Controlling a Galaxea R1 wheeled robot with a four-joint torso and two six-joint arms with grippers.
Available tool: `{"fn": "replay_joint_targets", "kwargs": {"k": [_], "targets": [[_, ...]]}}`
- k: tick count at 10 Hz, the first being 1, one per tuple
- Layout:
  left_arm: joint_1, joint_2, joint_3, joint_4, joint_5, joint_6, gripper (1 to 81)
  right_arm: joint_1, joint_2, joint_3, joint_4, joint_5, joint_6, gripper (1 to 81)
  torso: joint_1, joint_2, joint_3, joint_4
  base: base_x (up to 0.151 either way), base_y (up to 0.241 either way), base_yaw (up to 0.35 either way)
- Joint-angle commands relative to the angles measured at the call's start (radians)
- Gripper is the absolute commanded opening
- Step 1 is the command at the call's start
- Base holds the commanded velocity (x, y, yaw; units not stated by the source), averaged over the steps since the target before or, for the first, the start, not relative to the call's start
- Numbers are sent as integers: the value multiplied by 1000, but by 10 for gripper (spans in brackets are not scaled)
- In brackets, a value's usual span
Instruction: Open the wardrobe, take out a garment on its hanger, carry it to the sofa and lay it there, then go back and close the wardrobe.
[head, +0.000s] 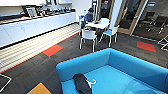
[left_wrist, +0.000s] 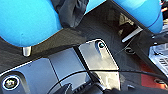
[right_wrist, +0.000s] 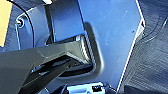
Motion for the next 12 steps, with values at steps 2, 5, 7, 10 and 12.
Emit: {"fn": "replay_joint_targets", "kwargs": {"k": [2,5,7,10,12], "targets": [[22,72,-208,1,-151,11,811,9,5,8,0,-73,-4,811,0,0,0,0,0,0,0],[47,114,-314,3,-215,11,811,9,5,8,0,-72,-4,811,0,0,0,0,0,0,0],[58,131,-342,4,-221,11,811,10,5,8,0,-73,-4,811,0,0,0,0,0,0,0],[65,135,-345,4,-221,11,811,9,5,8,-2,-72,-4,811,1,0,0,0,-56,0,0],[70,135,-345,4,-221,11,811,9,5,8,0,-73,-4,811,0,-2,1,0,-103,0,0]]}}
